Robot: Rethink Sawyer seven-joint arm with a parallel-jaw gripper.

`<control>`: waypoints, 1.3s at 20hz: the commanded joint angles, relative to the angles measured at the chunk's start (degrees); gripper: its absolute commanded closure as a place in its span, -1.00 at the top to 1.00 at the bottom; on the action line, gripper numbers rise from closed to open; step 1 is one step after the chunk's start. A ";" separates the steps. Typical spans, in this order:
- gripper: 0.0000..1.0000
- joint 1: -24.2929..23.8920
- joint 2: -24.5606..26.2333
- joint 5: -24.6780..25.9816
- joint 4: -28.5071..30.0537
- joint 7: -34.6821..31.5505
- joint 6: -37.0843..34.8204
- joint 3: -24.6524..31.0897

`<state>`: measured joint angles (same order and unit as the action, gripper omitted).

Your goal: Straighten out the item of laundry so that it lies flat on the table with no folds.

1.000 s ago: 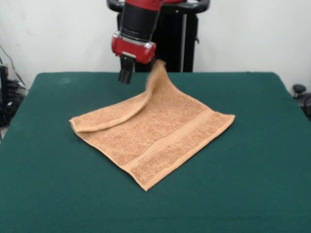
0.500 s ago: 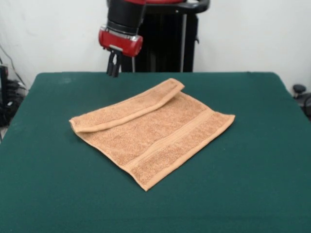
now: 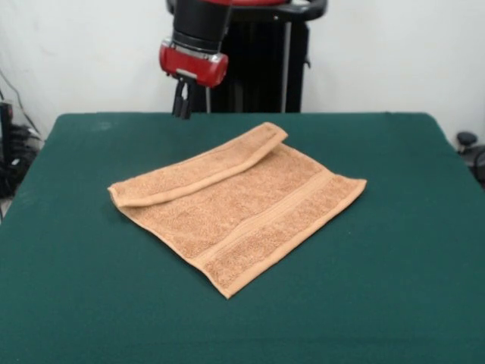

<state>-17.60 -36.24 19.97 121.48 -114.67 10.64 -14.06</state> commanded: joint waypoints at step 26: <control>-1.00 20.63 -8.59 -25.73 3.87 -15.14 -18.06 7.56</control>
<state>0.18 -49.55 -0.19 127.10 -114.67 -6.20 -10.96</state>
